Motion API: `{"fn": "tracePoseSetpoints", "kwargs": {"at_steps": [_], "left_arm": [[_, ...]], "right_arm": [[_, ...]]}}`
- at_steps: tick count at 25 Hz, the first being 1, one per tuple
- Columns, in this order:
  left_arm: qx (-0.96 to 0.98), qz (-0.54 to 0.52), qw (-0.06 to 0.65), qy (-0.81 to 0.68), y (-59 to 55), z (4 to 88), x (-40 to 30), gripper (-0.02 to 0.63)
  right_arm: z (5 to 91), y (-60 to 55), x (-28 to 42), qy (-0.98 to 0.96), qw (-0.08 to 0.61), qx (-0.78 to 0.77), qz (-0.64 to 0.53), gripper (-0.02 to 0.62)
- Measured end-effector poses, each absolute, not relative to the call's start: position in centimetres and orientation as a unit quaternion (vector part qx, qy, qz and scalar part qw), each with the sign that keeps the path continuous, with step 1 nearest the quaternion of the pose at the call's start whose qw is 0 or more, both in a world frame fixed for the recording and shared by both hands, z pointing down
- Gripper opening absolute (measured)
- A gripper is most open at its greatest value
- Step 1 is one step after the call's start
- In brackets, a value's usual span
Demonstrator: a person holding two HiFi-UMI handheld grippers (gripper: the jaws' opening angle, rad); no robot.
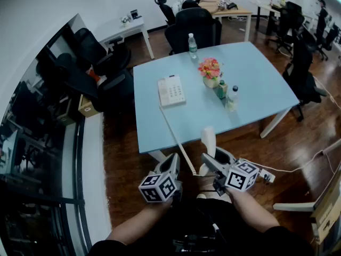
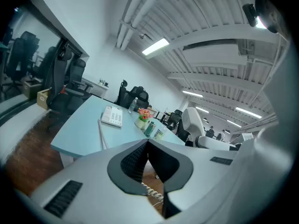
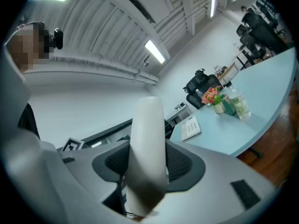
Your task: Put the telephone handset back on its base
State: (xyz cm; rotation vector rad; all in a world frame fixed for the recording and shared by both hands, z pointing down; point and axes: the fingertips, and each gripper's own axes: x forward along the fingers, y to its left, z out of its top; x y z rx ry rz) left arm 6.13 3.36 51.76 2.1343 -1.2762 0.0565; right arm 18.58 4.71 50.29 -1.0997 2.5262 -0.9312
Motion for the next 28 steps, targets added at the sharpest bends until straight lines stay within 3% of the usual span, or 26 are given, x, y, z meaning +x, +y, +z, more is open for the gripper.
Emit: {"fn": "tracePoseSetpoints", "kwargs": {"at_steps": [15,28], "left_arm": [[0.829,0.034,0.321,-0.456,-0.4,52.1,7.0,0.0],[0.816,0.002,0.335,-0.471,-11.0,51.8,-1.8,0.0]], "right_arm": [[51.0,2.7,19.7,0.84,0.134,-0.415,-0.322,0.239],[50.9,-7.6,11.7,0.844,0.102,-0.414,-0.325,0.239]]}}
